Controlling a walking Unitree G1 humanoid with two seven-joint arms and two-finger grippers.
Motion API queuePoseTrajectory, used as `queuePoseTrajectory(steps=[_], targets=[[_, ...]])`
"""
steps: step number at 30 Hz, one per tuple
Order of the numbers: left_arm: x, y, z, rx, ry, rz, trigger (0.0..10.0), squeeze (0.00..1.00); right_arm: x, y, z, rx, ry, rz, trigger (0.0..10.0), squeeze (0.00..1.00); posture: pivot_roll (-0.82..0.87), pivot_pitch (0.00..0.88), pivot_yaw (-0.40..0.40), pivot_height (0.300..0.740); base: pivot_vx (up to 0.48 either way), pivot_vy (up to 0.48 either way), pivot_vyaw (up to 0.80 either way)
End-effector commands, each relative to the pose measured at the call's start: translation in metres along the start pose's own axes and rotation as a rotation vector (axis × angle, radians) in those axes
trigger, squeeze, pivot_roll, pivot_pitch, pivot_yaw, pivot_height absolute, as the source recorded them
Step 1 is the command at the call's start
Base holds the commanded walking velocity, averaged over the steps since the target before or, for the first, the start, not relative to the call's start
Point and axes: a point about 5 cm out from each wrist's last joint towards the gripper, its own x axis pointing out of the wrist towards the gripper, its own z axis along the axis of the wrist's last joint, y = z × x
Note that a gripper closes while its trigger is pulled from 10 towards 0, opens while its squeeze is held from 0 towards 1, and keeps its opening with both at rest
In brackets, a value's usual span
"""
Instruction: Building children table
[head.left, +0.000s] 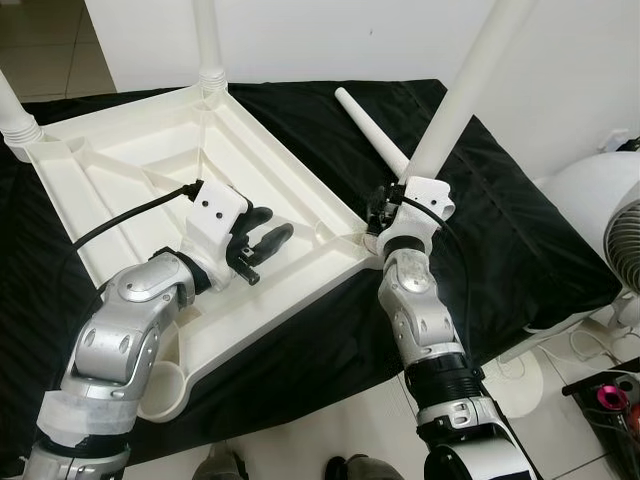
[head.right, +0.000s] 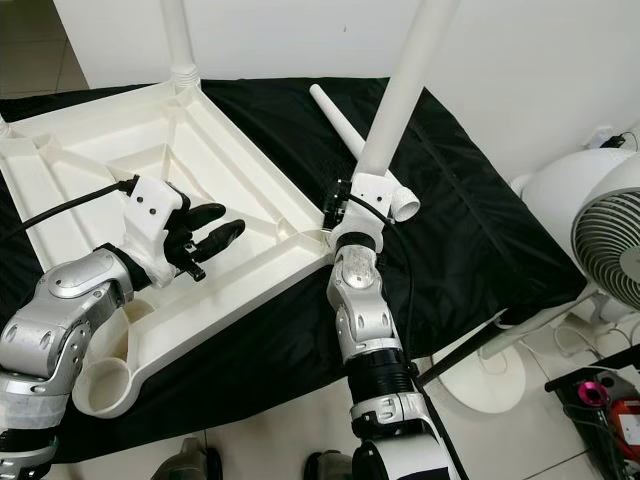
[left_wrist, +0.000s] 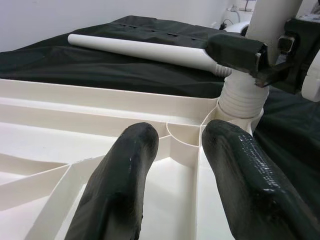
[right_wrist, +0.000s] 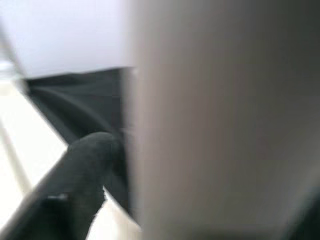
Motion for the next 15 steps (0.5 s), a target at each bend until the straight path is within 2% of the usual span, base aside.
queuePoseTrajectory(steps=[1, 3, 4, 5, 6, 7, 15], targets=[[0.0, -0.001, 0.002, 0.005, -0.005, 0.034, 10.0, 0.0, -0.002, 0.001, 0.004, 0.02, -0.034, 0.067, 10.0, 1.0, -0.02, 0.089, -0.061, 0.74, 0.0, 0.0, 0.0], [0.0, -0.001, 0.002, 0.005, -0.005, 0.034, 10.0, 0.0, -0.002, 0.001, 0.004, 0.02, -0.034, 0.067, 10.0, 1.0, -0.02, 0.089, -0.061, 0.74, 0.0, 0.0, 0.0], [0.0, -0.001, 0.002, 0.004, -0.006, 0.035, 10.0, 0.0, -0.002, 0.0, 0.005, 0.013, -0.042, 0.093, 10.0, 0.75, -0.02, 0.089, -0.061, 0.74, 0.0, 0.0, 0.0], [0.0, -0.001, 0.002, 0.004, -0.007, 0.034, 10.0, 0.0, -0.001, -0.003, 0.006, 0.026, -0.046, 0.121, 10.0, 0.0, -0.02, 0.091, -0.061, 0.74, 0.0, 0.0, 0.0], [0.0, -0.001, 0.002, 0.004, -0.007, 0.034, 10.0, 0.0, -0.001, -0.003, 0.006, 0.026, -0.046, 0.121, 10.0, 0.0, -0.02, 0.091, -0.061, 0.74, 0.0, 0.0, 0.0], [0.001, -0.002, 0.003, 0.002, -0.008, 0.032, 10.0, 0.0, 0.002, -0.013, 0.006, 0.009, -0.045, 0.177, 10.0, 0.0, -0.02, 0.096, -0.061, 0.74, 0.0, 0.0, 0.0], [0.003, -0.001, 0.004, 0.001, -0.014, 0.032, 10.0, 0.0, 0.005, -0.036, -0.001, -0.046, -0.009, 0.283, 10.0, 0.0, -0.03, 0.1, -0.059, 0.74, 0.0, 0.0, 0.0]])
